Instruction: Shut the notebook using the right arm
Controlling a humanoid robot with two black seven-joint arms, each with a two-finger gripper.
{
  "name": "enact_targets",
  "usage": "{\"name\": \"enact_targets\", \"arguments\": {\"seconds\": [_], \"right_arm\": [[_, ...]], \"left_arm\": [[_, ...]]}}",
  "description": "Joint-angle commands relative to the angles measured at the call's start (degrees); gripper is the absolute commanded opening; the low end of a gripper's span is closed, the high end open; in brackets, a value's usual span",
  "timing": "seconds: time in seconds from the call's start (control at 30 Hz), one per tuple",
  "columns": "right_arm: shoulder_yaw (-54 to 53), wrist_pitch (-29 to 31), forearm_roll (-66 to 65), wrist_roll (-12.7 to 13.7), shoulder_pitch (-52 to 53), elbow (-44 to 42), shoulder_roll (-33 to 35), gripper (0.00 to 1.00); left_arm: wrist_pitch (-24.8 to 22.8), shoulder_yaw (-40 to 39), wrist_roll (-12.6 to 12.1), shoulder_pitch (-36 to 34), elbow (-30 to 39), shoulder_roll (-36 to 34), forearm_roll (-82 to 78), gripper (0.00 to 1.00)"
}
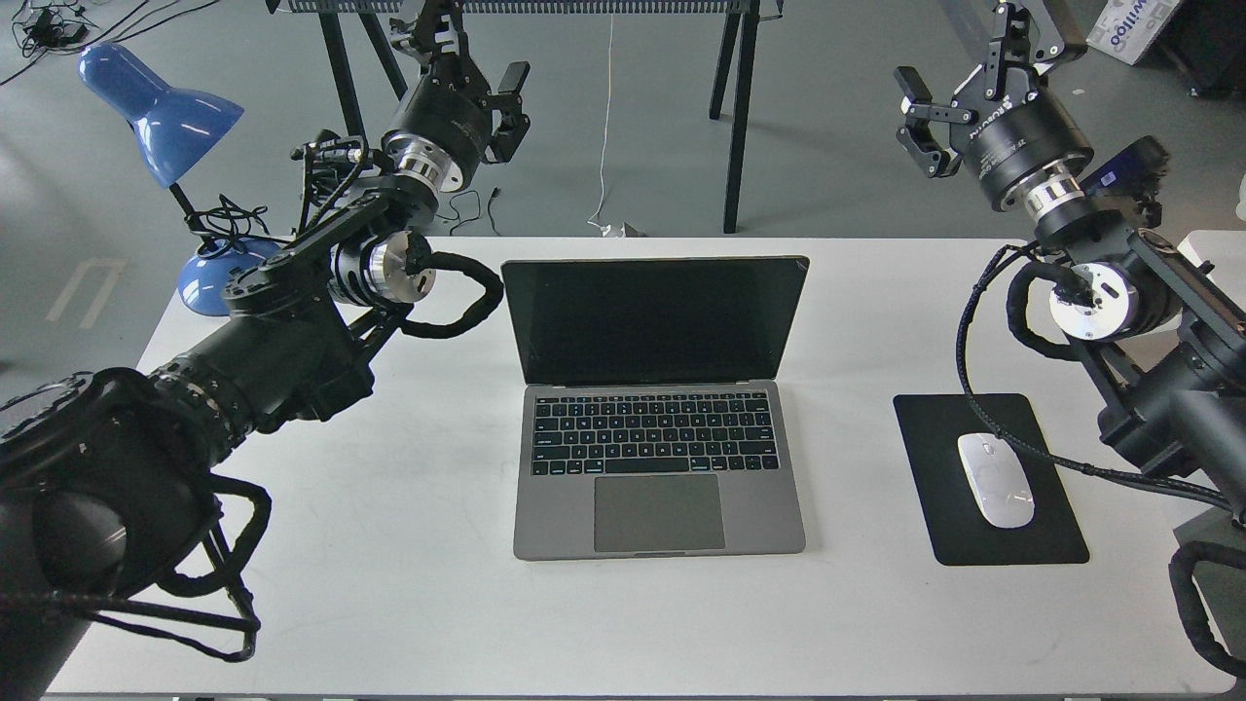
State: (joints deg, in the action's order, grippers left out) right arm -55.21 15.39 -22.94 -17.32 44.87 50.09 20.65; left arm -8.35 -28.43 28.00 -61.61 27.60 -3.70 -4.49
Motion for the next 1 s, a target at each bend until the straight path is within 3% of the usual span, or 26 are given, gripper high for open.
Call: {"name": "enact_targets", "arguments": {"seconds": [0.0, 0.47, 0.77, 0.97], "right_arm": [[0.10, 0.07, 0.00, 0.00, 0.04, 0.01, 0.00, 1.00], [1.94, -1.76, -0.96, 0.97, 2.67, -0.16, 0.18, 1.00], [25.38, -7.21, -1.41, 1.49, 16.81, -2.35, -0.96, 1.00], [43.32, -10.21, -3.42, 1.67, 25.96, -13.32, -7.89, 1.00]], "left_arm": [[0.70, 0.13, 0.00, 0.00, 0.00, 0.19, 0.00, 1.00], [0.97, 0.31, 0.00, 0.00, 0.00, 0.10, -0.26, 1.00], [0.88, 0.31, 0.00, 0.00, 0.00, 0.10, -0.26, 1.00], [0.97, 0.31, 0.00, 0.00, 0.09, 0.10, -0.26, 1.00]]}}
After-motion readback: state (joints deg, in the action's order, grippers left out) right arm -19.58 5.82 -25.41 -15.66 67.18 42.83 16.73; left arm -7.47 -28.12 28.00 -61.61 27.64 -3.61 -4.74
